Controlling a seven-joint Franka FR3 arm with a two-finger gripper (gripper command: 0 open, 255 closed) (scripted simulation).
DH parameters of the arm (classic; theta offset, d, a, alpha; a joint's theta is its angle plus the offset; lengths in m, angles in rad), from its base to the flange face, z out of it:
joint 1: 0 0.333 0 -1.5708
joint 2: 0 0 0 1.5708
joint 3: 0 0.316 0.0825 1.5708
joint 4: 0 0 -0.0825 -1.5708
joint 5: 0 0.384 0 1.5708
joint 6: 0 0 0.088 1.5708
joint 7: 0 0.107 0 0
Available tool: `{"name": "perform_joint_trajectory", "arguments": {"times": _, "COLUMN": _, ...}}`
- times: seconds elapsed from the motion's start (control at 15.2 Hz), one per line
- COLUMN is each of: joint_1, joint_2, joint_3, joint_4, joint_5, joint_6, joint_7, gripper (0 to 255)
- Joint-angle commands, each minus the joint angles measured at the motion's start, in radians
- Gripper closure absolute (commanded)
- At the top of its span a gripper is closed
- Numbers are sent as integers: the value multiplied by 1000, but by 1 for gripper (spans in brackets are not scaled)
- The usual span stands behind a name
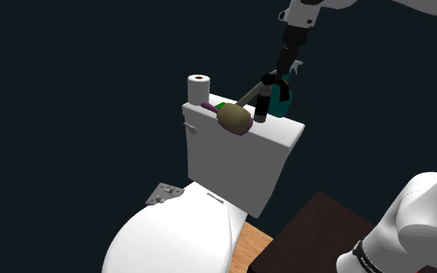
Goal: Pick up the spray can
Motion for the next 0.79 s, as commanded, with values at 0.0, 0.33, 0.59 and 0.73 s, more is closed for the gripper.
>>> {"name": "perform_joint_trajectory", "arguments": {"times": 0.0, "joint_1": 1, "joint_2": 65, "joint_3": -14, "joint_4": 74, "joint_5": 16, "joint_6": 2, "joint_7": -53, "gripper": 0}}
{"name": "perform_joint_trajectory", "arguments": {"times": 0.33, "joint_1": 0, "joint_2": 48, "joint_3": -12, "joint_4": -13, "joint_5": 12, "joint_6": 72, "joint_7": -52, "gripper": 0}}
{"name": "perform_joint_trajectory", "arguments": {"times": 0.59, "joint_1": 0, "joint_2": 41, "joint_3": -12, "joint_4": -54, "joint_5": 11, "joint_6": 107, "joint_7": -52, "gripper": 0}}
{"name": "perform_joint_trajectory", "arguments": {"times": 0.73, "joint_1": 0, "joint_2": 38, "joint_3": -11, "joint_4": -58, "joint_5": 10, "joint_6": 108, "joint_7": -51, "gripper": 255}}
